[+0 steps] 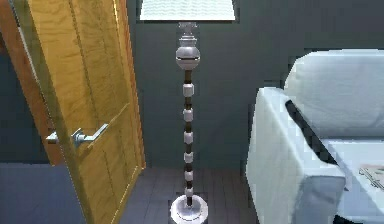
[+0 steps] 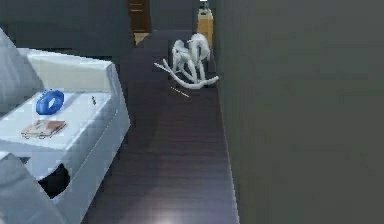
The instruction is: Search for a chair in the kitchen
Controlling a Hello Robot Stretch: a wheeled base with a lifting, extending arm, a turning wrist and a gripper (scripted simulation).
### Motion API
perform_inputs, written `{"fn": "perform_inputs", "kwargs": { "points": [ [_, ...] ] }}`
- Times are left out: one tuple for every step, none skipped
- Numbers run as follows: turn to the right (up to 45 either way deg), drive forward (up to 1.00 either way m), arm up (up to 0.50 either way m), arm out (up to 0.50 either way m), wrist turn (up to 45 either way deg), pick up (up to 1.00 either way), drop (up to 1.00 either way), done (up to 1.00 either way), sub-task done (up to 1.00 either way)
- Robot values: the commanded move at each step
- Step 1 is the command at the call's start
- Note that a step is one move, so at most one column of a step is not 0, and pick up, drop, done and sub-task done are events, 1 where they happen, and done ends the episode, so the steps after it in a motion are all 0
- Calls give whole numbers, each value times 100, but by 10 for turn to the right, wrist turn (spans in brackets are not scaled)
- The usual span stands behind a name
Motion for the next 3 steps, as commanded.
{"fn": "perform_inputs", "kwargs": {
  "points": [
    [-450, 0, 0, 0, 0, 0, 0, 0, 0],
    [-240, 0, 0, 0, 0, 0, 0, 0, 0],
    [0, 90, 0, 0, 0, 0, 0, 0, 0]
  ]
}}
